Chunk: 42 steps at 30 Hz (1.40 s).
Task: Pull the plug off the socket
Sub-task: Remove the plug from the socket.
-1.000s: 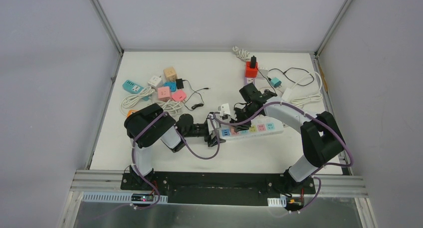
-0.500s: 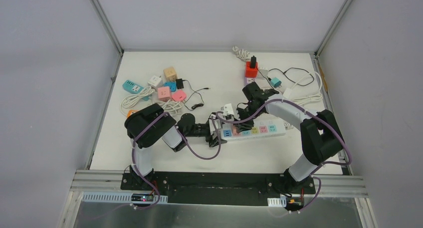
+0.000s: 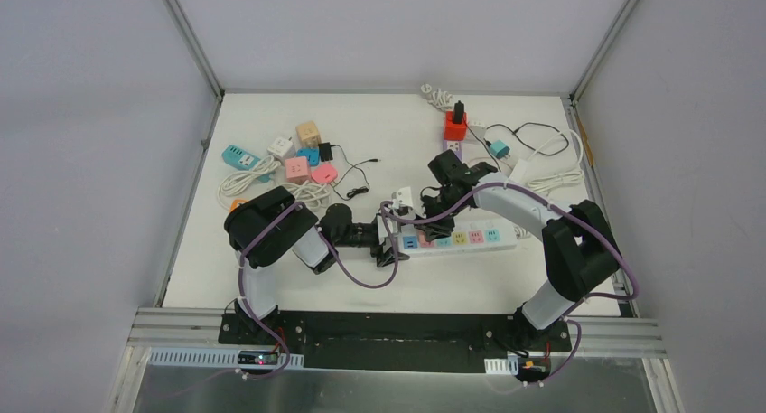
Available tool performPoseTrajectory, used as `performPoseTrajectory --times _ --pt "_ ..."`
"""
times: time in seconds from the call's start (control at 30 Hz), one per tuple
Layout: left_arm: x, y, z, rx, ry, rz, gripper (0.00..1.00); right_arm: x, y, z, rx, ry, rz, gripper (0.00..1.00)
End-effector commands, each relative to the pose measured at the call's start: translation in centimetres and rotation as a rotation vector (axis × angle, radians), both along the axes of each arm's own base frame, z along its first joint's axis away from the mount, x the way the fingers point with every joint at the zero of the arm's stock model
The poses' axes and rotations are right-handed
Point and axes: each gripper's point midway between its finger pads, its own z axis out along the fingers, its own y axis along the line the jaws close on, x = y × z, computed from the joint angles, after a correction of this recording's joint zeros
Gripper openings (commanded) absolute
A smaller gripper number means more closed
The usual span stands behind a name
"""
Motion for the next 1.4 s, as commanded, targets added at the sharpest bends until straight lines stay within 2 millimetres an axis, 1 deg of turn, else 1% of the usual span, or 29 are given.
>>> performPoseTrajectory --times 0.0,0.1,0.2,0.27,0.33,0.4,0.47,0.63,0.7,0.73,0.8,0.9,1.03,1.1,1.17,1.2,1.3,1.37 --pt "0.2 -0.6 0.8 -0.008 -0.064 -0.019 0.00 -1.5 3.4 1.1 0.113 0.052 0.065 0.00" --pt "0.2 -0.5 0.8 -0.007 -0.065 -0.019 0.00 -2.2 1.5 1.1 0.118 0.089 0.121 0.00" --pt "0.1 -0.6 0.8 -0.009 -0.067 -0.025 0.00 -2.5 -0.4 1.4 0.113 0.110 0.159 0.00" --pt "0.0 -0.6 0.7 -0.006 -0.064 -0.027 0.00 -2.3 -1.1 1.5 0.105 0.104 0.162 0.00" --pt "0.0 -0.6 0.7 -0.005 -0.064 -0.029 0.00 -2.2 -1.4 1.4 0.097 0.087 0.160 0.00" --pt "0.0 -0.6 0.7 -0.004 -0.064 -0.032 0.00 -1.7 -1.2 1.2 0.102 0.076 0.138 0.00" --pt "0.0 -0.6 0.7 -0.002 -0.064 -0.035 0.00 -1.1 -0.4 1.1 0.115 0.068 0.097 0.00" --pt "-0.1 -0.7 0.6 0.003 -0.060 -0.040 0.00 -1.0 3.6 1.8 0.135 0.042 0.029 0.00" --pt "-0.1 -0.7 0.7 0.003 -0.062 -0.042 0.00 -1.1 4.7 2.2 0.139 0.052 0.027 0.00" --pt "-0.1 -0.7 0.6 0.004 -0.061 -0.042 0.00 -1.2 4.8 2.1 0.131 0.060 0.026 0.00" --pt "-0.1 -0.7 0.6 0.004 -0.062 -0.043 0.00 -1.3 4.2 1.5 0.107 0.058 0.047 0.00" --pt "-0.2 -0.7 0.6 0.005 -0.062 -0.045 0.00 -1.5 2.5 1.1 0.107 0.083 0.076 0.00" --pt "-0.2 -0.7 0.7 0.004 -0.063 -0.048 0.00 -0.9 -0.1 1.6 0.105 0.074 0.078 0.00" --pt "-0.2 -0.6 0.6 0.005 -0.062 -0.049 0.00 -0.7 -0.9 1.6 0.104 0.060 0.072 0.00" --pt "-0.2 -0.7 0.6 0.005 -0.063 -0.050 0.00 -0.8 -0.9 1.6 0.112 0.066 0.071 0.00" --pt "-0.2 -0.7 0.6 0.005 -0.063 -0.051 0.00 -0.7 -0.5 1.8 0.123 0.071 0.061 0.00" --pt "-0.3 -0.7 0.7 0.004 -0.063 -0.052 0.00 0.0 1.2 2.1 0.129 0.052 0.007 0.00" --pt "-0.3 -0.7 0.6 0.005 -0.063 -0.053 0.00 0.2 2.5 2.5 0.143 0.049 -0.022 0.00"
